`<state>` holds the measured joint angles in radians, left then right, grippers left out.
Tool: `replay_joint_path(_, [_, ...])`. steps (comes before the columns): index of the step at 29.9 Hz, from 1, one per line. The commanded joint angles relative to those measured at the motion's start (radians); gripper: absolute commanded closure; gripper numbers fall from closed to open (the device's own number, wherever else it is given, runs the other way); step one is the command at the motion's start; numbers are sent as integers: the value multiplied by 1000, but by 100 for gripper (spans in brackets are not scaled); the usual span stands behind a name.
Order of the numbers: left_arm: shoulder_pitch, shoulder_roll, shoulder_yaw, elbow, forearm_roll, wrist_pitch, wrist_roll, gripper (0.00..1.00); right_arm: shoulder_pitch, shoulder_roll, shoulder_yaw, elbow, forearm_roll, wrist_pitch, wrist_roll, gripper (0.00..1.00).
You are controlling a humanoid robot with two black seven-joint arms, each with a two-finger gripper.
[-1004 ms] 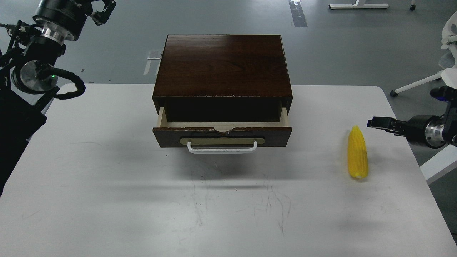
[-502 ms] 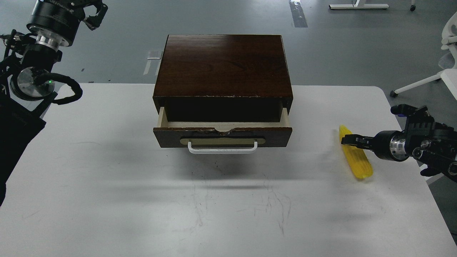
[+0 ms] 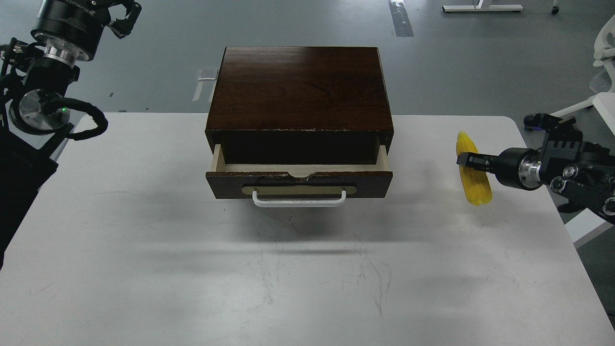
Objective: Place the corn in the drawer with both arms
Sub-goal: 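Lift the corn and carry it over the open drawer with the right gripper, then lower the corn into the drawer and open the right gripper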
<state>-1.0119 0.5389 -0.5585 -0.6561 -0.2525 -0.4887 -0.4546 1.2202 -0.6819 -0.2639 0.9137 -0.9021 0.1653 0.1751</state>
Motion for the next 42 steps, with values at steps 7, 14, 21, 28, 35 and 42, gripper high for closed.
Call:
replay_joint_path(7, [-2,4,3,-40,4,0,10,2,484,-47,3,373,-69,10,3,100])
replay_joint_path(14, [-2,18,6,-76,4,0,8,2,579,68,3,545,-348,25,11,100])
replay_joint_path(21, [-1,41,9,-82,5,0,7,2,539,179,-14,541,-699,25,18,100])
replay_joint_path(28, [2,59,3,-82,4,0,4,2,495,268,-18,513,-865,26,27,100])
replay_joint_path(35, [4,69,3,-80,4,0,4,2,495,300,-74,481,-908,25,44,36])
replay_joint_path(42, [6,69,3,-80,4,0,2,2,487,300,-81,479,-908,25,50,23])
